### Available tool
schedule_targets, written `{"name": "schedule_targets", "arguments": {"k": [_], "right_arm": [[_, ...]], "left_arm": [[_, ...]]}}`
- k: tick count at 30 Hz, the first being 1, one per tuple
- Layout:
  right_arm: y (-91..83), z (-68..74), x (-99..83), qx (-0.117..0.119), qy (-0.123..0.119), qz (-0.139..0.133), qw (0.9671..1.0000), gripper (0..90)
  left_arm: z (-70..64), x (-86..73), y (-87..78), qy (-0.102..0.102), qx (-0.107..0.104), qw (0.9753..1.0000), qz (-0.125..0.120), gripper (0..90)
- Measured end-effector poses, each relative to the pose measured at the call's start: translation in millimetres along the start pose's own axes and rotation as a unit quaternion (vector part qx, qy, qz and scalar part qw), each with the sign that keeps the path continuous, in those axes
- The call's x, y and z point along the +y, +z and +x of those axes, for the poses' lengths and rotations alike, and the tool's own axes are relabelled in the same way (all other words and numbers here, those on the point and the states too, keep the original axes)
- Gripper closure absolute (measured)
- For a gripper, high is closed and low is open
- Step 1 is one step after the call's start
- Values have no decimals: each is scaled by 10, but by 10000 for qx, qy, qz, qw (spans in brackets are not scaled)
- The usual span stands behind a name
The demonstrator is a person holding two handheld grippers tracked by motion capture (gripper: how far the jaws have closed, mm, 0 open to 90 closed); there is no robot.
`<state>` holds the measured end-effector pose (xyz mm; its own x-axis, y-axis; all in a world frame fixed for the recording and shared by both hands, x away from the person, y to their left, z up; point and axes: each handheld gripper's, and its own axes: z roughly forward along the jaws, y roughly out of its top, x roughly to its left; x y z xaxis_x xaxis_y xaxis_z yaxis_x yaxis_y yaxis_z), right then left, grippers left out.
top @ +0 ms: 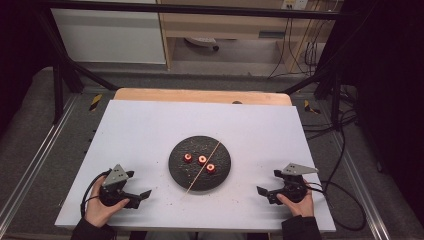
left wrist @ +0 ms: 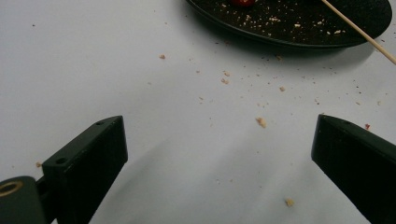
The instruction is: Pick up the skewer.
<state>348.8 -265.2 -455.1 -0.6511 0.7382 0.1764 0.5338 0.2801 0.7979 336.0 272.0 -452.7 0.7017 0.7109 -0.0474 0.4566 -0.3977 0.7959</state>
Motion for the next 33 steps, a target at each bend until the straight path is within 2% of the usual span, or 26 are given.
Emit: {"name": "schedule_targets", "arguments": {"k": [14, 27, 33], "right_arm": [[5, 3, 2, -42, 15, 36, 10000, 5], [-8, 2, 12, -61, 58, 28, 10000, 5], [-3, 0, 10, -61, 32, 54, 10000, 5]], "left_arm": [[-76, 65, 2, 90, -22, 10000, 17, 45], [-195, 263, 77, 280, -86, 9995, 130, 28], [-259, 374, 131, 318, -44, 9993, 168, 28]]}}
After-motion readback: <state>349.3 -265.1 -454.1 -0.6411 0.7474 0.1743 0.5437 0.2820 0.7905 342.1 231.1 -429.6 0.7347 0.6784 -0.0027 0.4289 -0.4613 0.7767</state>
